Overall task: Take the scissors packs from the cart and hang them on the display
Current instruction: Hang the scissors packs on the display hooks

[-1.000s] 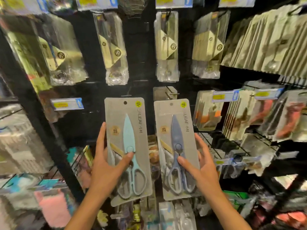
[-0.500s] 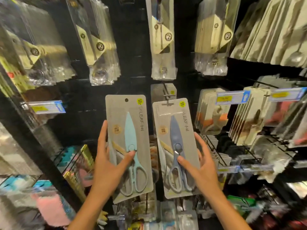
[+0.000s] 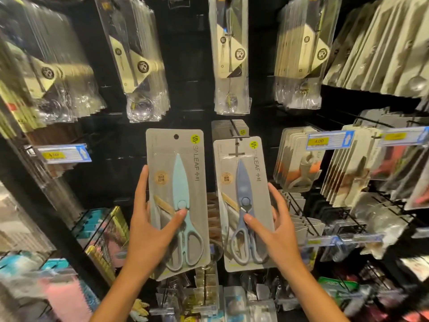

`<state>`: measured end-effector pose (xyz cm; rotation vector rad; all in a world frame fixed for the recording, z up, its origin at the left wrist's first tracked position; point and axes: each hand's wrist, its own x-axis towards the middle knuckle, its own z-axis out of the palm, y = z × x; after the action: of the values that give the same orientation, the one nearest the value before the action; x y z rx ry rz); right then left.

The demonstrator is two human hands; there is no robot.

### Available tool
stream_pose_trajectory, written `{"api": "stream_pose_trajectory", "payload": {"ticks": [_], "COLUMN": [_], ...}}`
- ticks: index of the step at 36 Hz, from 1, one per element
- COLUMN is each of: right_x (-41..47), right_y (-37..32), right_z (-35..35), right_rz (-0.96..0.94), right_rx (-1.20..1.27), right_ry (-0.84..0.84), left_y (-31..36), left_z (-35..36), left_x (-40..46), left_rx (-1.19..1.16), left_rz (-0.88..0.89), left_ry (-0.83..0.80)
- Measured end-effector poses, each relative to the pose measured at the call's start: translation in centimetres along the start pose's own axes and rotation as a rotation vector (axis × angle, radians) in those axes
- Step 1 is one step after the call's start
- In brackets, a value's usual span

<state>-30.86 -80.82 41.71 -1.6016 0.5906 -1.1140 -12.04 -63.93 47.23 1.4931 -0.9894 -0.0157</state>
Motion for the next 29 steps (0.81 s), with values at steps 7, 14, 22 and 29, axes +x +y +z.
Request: {"api": "stream_pose_trajectory", "payload": {"ticks": [7, 14, 22, 29], "right_x": [1.0, 2.5, 6.1, 10.4], "right_y": [1.2, 2.2, 4.4, 6.9], "right_z": [0.4, 1.4, 2.3, 3.0], "right_rz": [0.009, -0.018, -0.031, 0.0], "right_rx": [-0.014, -0.168, -0.432, -0.561], "right_ry": [0.018, -0.051, -0.084, -0.092], "left_y": [0.1, 0.2, -0.1, -0.2], "left_z": [0.2, 0.4, 0.4, 0.3], "left_x": [0.5, 1.2, 2.3, 2.9], "left_rx": [-0.02, -0.003, 0.0, -0.001], "left_rz": [-0.004, 0.008, 0.051, 0.078], "left_ry": [-0.01, -0.035, -0.003, 0.015]}}
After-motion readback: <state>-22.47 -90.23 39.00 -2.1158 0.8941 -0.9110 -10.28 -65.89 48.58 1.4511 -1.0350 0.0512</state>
